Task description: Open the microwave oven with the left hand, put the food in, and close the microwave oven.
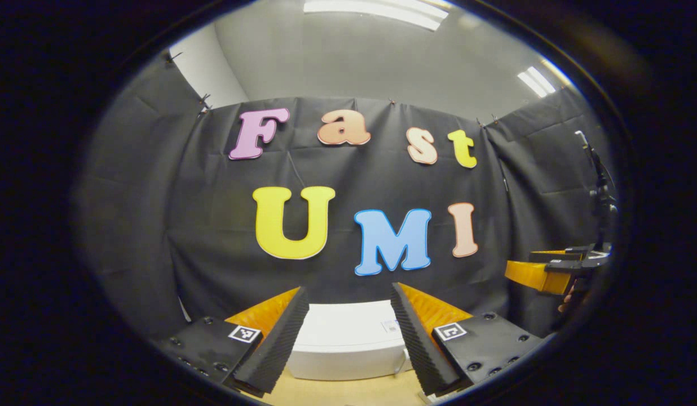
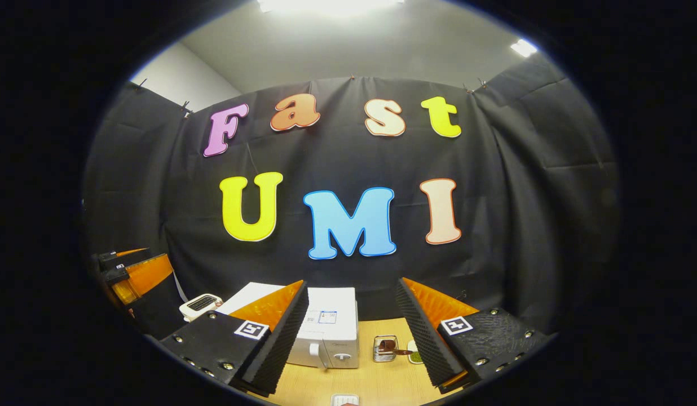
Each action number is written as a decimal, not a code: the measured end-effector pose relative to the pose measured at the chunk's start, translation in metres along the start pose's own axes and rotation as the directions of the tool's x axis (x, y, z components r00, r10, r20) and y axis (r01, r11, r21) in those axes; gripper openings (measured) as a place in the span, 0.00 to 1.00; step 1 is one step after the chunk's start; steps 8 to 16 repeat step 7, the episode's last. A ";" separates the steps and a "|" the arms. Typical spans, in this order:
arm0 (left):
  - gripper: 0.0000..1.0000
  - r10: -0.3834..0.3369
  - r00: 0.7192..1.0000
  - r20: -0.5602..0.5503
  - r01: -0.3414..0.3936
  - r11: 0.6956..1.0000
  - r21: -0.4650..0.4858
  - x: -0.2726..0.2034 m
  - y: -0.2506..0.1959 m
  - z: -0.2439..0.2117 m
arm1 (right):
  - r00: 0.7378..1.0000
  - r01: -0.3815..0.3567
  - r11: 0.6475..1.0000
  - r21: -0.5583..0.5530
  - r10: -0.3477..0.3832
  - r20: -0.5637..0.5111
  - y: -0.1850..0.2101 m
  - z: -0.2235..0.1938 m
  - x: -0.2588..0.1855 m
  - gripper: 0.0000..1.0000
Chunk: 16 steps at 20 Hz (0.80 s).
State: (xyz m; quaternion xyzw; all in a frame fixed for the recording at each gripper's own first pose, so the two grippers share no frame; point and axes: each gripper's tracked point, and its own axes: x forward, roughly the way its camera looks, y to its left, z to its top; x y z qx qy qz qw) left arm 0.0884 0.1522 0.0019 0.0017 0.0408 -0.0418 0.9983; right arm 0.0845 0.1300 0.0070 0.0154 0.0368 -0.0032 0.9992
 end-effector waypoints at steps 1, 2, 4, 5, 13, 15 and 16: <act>0.96 -0.007 1.000 0.004 0.007 1.000 -0.006 -0.002 0.001 0.000 | 1.000 0.021 1.000 -0.008 -0.021 -0.003 -0.002 -0.002 -0.004 0.95; 0.96 -0.013 1.000 0.007 0.013 1.000 -0.009 -0.003 0.003 -0.001 | 0.999 0.036 0.999 -0.012 -0.036 0.001 -0.002 -0.001 -0.008 0.95; 0.94 -0.029 1.000 -0.001 0.029 0.999 -0.013 -0.004 0.004 -0.006 | 0.997 0.076 0.997 -0.012 -0.076 -0.002 -0.005 -0.002 -0.013 0.95; 0.96 -0.037 0.999 0.002 0.037 0.999 -0.017 -0.004 0.004 -0.006 | 0.996 0.088 0.996 -0.005 -0.088 -0.005 -0.007 -0.004 -0.016 0.95; 0.96 -0.039 0.999 0.003 0.039 0.999 -0.022 -0.006 0.004 -0.006 | 0.994 0.113 0.994 -0.001 -0.113 -0.006 -0.013 -0.005 -0.020 0.95; 0.96 -0.039 0.999 0.003 0.039 0.999 -0.022 -0.006 0.004 -0.006 | 0.994 0.113 0.994 -0.001 -0.113 -0.006 -0.013 -0.005 -0.020 0.95; 0.96 -0.039 0.999 0.003 0.039 0.999 -0.022 -0.006 0.004 -0.006 | 0.994 0.113 0.994 -0.001 -0.113 -0.006 -0.013 -0.005 -0.020 0.95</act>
